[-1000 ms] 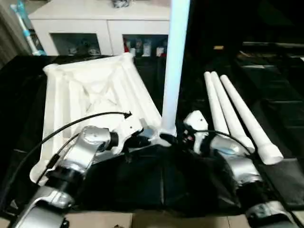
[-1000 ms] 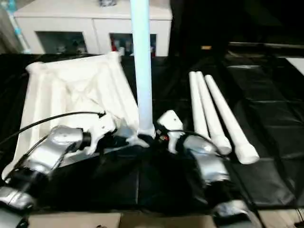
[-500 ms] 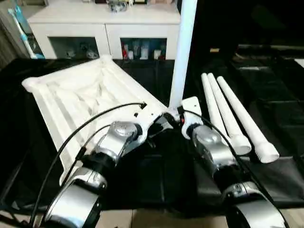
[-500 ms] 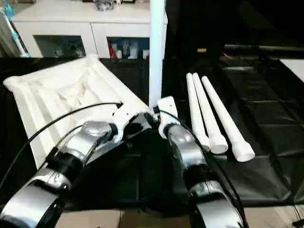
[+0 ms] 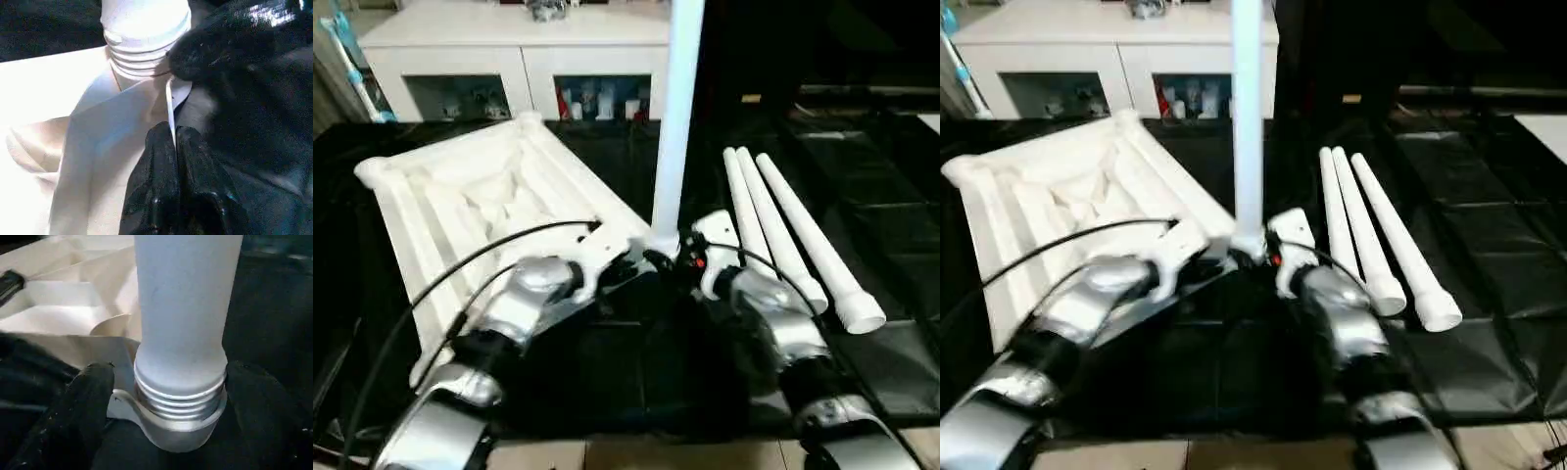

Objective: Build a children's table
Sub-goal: Rotate leg to tighten

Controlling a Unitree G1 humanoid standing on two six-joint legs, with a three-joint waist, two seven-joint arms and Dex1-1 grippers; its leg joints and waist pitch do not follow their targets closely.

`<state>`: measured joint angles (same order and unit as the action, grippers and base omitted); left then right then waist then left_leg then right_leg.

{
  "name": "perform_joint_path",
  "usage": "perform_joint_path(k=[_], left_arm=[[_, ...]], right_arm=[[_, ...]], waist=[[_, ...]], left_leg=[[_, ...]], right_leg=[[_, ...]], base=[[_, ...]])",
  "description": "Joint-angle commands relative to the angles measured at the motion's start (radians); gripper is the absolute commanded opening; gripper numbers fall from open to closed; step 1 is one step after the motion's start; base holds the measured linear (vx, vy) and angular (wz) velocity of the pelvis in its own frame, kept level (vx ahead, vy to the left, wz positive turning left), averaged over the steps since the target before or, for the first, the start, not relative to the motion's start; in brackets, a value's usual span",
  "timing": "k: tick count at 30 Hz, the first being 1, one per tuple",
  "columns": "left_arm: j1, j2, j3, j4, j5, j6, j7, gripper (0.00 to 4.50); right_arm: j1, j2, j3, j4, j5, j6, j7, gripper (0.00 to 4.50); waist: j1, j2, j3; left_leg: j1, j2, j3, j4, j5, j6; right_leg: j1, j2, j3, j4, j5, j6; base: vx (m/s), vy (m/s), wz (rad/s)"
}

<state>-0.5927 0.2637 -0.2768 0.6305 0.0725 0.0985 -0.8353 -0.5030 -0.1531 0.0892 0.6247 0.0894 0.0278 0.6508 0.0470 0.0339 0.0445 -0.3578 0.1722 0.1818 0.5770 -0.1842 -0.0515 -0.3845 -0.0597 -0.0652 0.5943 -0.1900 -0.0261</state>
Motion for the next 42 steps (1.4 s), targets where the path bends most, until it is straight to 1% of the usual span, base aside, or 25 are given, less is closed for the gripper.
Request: perform_joint_path(k=[1, 2, 3, 4, 5, 6, 9, 10, 12, 14, 15, 17, 19, 23, 26, 29, 30, 31, 34, 36, 38, 39, 40, 41, 42], left_arm=[[0.056, 0.04, -0.048, -0.058, -0.021, -0.012, -0.125, 0.0], [0.072, 0.059, -0.05, -0.095, -0.033, 0.001, -0.157, 0.0], [0.078, 0.066, -0.051, -0.109, -0.036, 0.007, -0.168, 0.0], [0.079, 0.068, -0.051, -0.113, -0.037, 0.009, -0.171, 0.0], [0.089, 0.08, -0.05, -0.137, -0.042, 0.017, -0.186, 0.0], [0.096, 0.088, -0.048, -0.151, -0.045, 0.021, -0.193, 0.0], [0.108, 0.102, -0.045, -0.168, -0.051, 0.027, -0.211, 0.0], [0.11, 0.103, -0.045, -0.171, -0.051, 0.028, -0.214, 0.0], [0.114, 0.104, -0.046, -0.176, -0.05, 0.03, -0.219, 0.0], [0.122, 0.109, -0.049, -0.194, -0.056, 0.039, -0.225, 0.0], [0.126, 0.111, -0.05, -0.203, -0.057, 0.045, -0.228, 0.0], [0.129, 0.11, -0.052, -0.212, -0.058, 0.053, -0.229, 0.0], [0.13, 0.109, -0.054, -0.216, -0.056, 0.058, -0.231, 0.0], [0.133, 0.109, -0.055, -0.223, -0.055, 0.063, -0.231, 0.0], [0.136, 0.111, -0.057, -0.229, -0.055, 0.071, -0.232, 0.0], [0.14, 0.112, -0.058, -0.233, -0.054, 0.075, -0.234, 0.0], [0.141, 0.113, -0.058, -0.233, -0.053, 0.076, -0.235, 0.0], [0.142, 0.113, -0.059, -0.232, -0.052, 0.078, -0.236, 0.0], [0.142, 0.113, -0.059, -0.233, -0.052, 0.081, -0.236, 0.0], [0.138, 0.105, -0.061, -0.224, -0.049, 0.086, -0.228, 0.0], [0.125, 0.088, -0.064, -0.202, -0.038, 0.115, -0.203, 0.0], [0.118, 0.08, -0.064, -0.193, -0.033, 0.129, -0.189, 0.0], [0.091, 0.05, -0.06, -0.148, -0.014, 0.15, -0.132, 0.0], [0.091, 0.05, -0.06, -0.148, -0.014, 0.15, -0.132, 0.0], [0.048, 0.003, -0.041, -0.079, 0.0, 0.151, -0.044, 0.0]], right_arm=[[0.027, -0.04, 0.054, -0.08, 0.028, -0.006, 0.141, 3.81], [0.048, -0.066, 0.068, -0.111, 0.039, -0.002, 0.203, 3.81], [0.056, -0.075, 0.071, -0.125, 0.047, 0.0, 0.228, 3.81], [0.059, -0.078, 0.072, -0.129, 0.05, 0.001, 0.235, 3.81], [0.071, -0.092, 0.072, -0.15, 0.06, 0.01, 0.265, 3.81], [0.079, -0.102, 0.071, -0.161, 0.065, 0.013, 0.283, 3.81], [0.086, -0.117, 0.075, -0.158, 0.057, -0.012, 0.304, 3.81], [0.084, -0.116, 0.074, -0.155, 0.056, -0.014, 0.304, 3.81], [0.077, -0.113, 0.076, -0.139, 0.048, -0.016, 0.299, 3.81], [0.075, -0.115, 0.086, -0.135, 0.042, -0.015, 0.3, 3.81], [0.075, -0.116, 0.089, -0.135, 0.039, -0.016, 0.303, 3.64], [0.07, -0.109, 0.089, -0.123, 0.032, -0.024, 0.295, 3.64], [0.065, -0.1, 0.082, -0.12, 0.041, -0.017, 0.296, 3.36], [0.067, -0.099, 0.084, -0.122, 0.04, -0.021, 0.295, 3.07], [0.07, -0.099, 0.087, -0.12, 0.039, -0.028, 0.297, 2.8], [0.073, -0.099, 0.083, -0.12, 0.038, -0.029, 0.3, 2.72], [0.074, -0.098, 0.081, -0.121, 0.038, -0.027, 0.301, 2.71], [0.074, -0.097, 0.08, -0.121, 0.038, -0.025, 0.301, 2.7], [0.076, -0.096, 0.078, -0.122, 0.037, -0.027, 0.295, 2.69], [0.073, -0.084, 0.072, -0.114, 0.025, -0.031, 0.252, 2.69], [0.059, -0.061, 0.061, -0.087, 0.001, -0.029, 0.169, 2.69], [0.054, -0.053, 0.057, -0.075, -0.007, -0.028, 0.138, 2.69], [0.035, -0.022, 0.04, -0.042, -0.019, -0.006, 0.052, 2.69], [0.035, -0.022, 0.04, -0.042, -0.019, -0.006, 0.052, 2.69], [0.013, 0.015, 0.022, -0.005, -0.024, 0.029, -0.035, 2.69]], waist=[[0.009, 0.001, -0.055], [0.011, -0.003, -0.052], [0.014, -0.001, -0.052], [0.015, -0.001, -0.052], [0.017, -0.003, -0.05], [0.02, -0.003, -0.051], [0.021, -0.006, -0.05], [0.022, -0.005, -0.049], [0.022, -0.007, -0.05], [0.02, -0.01, -0.052], [0.021, -0.009, -0.052], [0.02, -0.01, -0.053], [0.02, -0.01, -0.054], [0.022, -0.01, -0.058], [0.022, -0.01, -0.059], [0.021, -0.01, -0.058], [0.022, -0.007, -0.059], [0.021, -0.009, -0.059], [0.021, -0.008, -0.059], [0.02, -0.009, -0.06], [0.019, -0.008, -0.057], [0.016, -0.012, -0.054], [0.012, -0.014, -0.052], [0.011, -0.01, -0.049], [0.007, -0.014, -0.047]], left_leg=[[0.002, 0.067, -0.029, -0.071, -0.243, 0.061], [0.001, 0.068, -0.027, -0.071, -0.249, 0.067], [0.003, 0.07, -0.026, -0.071, -0.249, 0.069], [0.004, 0.07, -0.025, -0.071, -0.248, 0.069], [0.005, 0.07, -0.024, -0.073, -0.256, 0.064], [0.006, 0.07, -0.024, -0.072, -0.256, 0.062], [0.006, 0.068, -0.024, -0.073, -0.249, 0.058], [0.006, 0.068, -0.025, -0.073, -0.249, 0.054], [0.005, 0.069, -0.026, -0.073, -0.245, 0.053], [0.003, 0.067, -0.025, -0.071, -0.219, 0.058], [0.003, 0.067, -0.024, -0.07, -0.215, 0.06], [0.002, 0.066, -0.024, -0.068, -0.197, 0.067], [0.002, 0.065, -0.023, -0.067, -0.185, 0.074], [-0.002, 0.065, -0.022, -0.061, -0.145, 0.089], [-0.002, 0.065, -0.023, -0.06, -0.141, 0.095], [-0.002, 0.065, -0.022, -0.06, -0.15, 0.093], [-0.001, 0.065, -0.023, -0.06, -0.149, 0.092], [-0.002, 0.065, -0.023, -0.06, -0.148, 0.091], [-0.002, 0.064, -0.022, -0.058, -0.145, 0.092], [-0.001, 0.064, -0.023, -0.059, -0.141, 0.093], [-0.001, 0.064, -0.022, -0.06, -0.151, 0.088], [0.0, 0.062, -0.023, -0.063, -0.175, 0.075], [0.001, 0.062, -0.023, -0.064, -0.194, 0.064], [0.006, 0.061, -0.025, -0.067, -0.227, 0.048], [0.005, 0.061, -0.025, -0.068, -0.241, 0.042]], right_leg=[[0.043, -0.097, 0.055, -0.071, -0.182, -0.226], [0.043, -0.096, 0.055, -0.072, -0.188, -0.225], [0.042, -0.096, 0.056, -0.072, -0.192, -0.223], [0.04, -0.094, 0.056, -0.071, -0.194, -0.225], [0.037, -0.094, 0.056, -0.073, -0.214, -0.223], [0.037, -0.095, 0.057, -0.073, -0.218, -0.222], [0.035, -0.094, 0.057, -0.074, -0.235, -0.215], [0.036, -0.095, 0.057, -0.074, -0.24, -0.213], [0.036, -0.096, 0.057, -0.073, -0.236, -0.212], [0.038, -0.095, 0.057, -0.07, -0.207, -0.216], [0.038, -0.096, 0.057, -0.069, -0.201, -0.218], [0.039, -0.095, 0.056, -0.067, -0.183, -0.221], [0.04, -0.094, 0.056, -0.066, -0.169, -0.224], [0.042, -0.093, 0.054, -0.058, -0.103, -0.234], [0.042, -0.094, 0.053, -0.057, -0.094, -0.238], [0.042, -0.093, 0.053, -0.058, -0.109, -0.235], [0.042, -0.093, 0.053, -0.057, -0.109, -0.235], [0.043, -0.092, 0.053, -0.057, -0.104, -0.236], [0.043, -0.092, 0.053, -0.056, -0.094, -0.239], [0.043, -0.091, 0.052, -0.055, -0.091, -0.239], [0.04, -0.093, 0.053, -0.058, -0.11, -0.24], [0.041, -0.093, 0.052, -0.064, -0.154, -0.233], [0.04, -0.093, 0.053, -0.067, -0.2, -0.223], [0.037, -0.095, 0.053, -0.075, -0.269, -0.212], [0.037, -0.094, 0.053, -0.078, -0.296, -0.204]], base=[[0.0, 0.0, 0.0], [0.0, 0.0, 0.0], [0.0, 0.0, 0.0], [0.0, 0.0, 0.0], [0.0, 0.0, 0.0], [0.0, 0.0, 0.0], [0.0, 0.0, 0.0], [0.0, 0.0, 0.0], [0.0, 0.0, 0.0], [0.0, 0.0, 0.0], [0.0, 0.0, 0.0], [0.0, 0.0, 0.0], [0.0, 0.0, 0.0], [0.0, 0.0, 0.0], [0.0, 0.0, 0.0], [0.0, 0.0, 0.0], [0.0, 0.0, 0.0], [0.0, 0.0, 0.0], [0.0, 0.0, 0.0], [0.0, 0.0, 0.0], [0.0, 0.0, 0.0], [0.0, 0.0, 0.0], [0.0, 0.0, 0.0], [0.0, 0.0, 0.0], [0.0, 0.0, 0.0]])
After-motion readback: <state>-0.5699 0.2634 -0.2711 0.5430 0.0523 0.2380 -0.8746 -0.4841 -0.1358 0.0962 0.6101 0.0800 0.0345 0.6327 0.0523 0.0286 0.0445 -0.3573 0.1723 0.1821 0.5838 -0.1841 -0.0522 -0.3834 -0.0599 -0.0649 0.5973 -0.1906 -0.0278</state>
